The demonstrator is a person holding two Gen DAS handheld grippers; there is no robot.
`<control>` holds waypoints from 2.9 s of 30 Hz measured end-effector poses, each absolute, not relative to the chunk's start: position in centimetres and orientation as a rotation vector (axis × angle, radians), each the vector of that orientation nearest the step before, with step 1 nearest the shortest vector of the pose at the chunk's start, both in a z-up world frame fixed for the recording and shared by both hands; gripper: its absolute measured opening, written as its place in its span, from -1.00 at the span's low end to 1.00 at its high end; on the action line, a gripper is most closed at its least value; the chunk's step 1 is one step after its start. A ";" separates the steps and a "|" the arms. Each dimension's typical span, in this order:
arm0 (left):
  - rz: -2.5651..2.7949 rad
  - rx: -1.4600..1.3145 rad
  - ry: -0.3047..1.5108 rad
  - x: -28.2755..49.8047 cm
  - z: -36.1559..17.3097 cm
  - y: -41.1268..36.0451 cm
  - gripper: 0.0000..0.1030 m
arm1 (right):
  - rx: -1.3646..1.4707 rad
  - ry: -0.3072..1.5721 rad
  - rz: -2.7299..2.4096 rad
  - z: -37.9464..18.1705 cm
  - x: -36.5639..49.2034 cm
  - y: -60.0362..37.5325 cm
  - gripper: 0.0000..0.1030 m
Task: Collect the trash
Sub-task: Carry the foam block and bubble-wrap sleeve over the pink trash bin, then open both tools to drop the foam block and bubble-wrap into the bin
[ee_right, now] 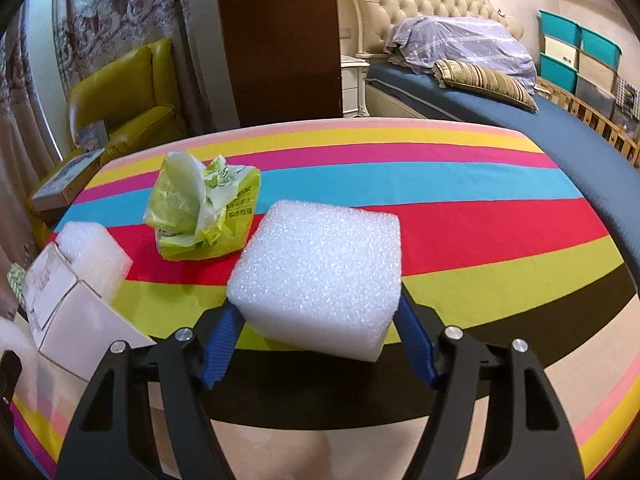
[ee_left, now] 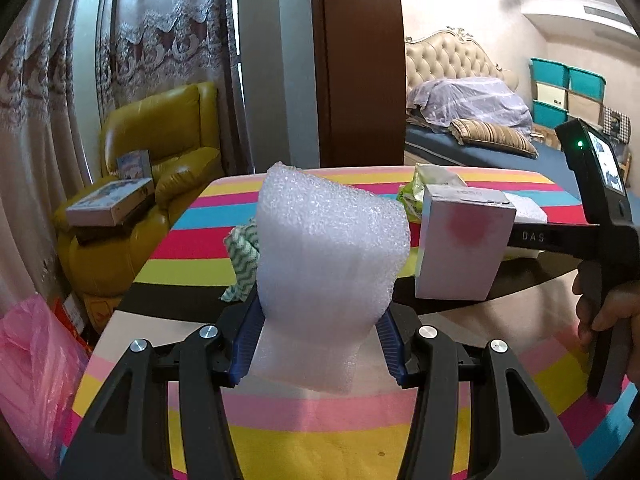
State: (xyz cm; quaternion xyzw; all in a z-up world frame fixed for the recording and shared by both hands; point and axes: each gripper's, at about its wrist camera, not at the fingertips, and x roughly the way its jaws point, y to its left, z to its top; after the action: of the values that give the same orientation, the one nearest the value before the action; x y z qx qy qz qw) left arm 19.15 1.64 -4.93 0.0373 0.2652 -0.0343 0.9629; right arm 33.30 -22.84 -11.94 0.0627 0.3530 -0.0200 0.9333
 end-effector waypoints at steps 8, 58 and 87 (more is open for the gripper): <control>-0.059 0.050 0.539 19.0 -4.9 2.1 -0.07 | 0.215 0.711 -0.067 -12.1 32.8 -24.5 0.33; 0.259 -0.157 0.537 4.8 -2.1 26.0 -0.01 | -0.154 0.585 0.759 -8.4 15.1 2.2 0.35; 0.451 -0.263 0.540 0.9 -4.6 38.4 0.68 | -0.171 0.530 1.026 -5.4 17.2 17.9 0.63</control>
State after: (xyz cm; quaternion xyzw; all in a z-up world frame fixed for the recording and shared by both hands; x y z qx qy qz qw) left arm 0.93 38.38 -4.62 -0.1284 0.2637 0.2201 0.9303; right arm 17.24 17.88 -5.41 -0.0808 0.2500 0.4844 0.8345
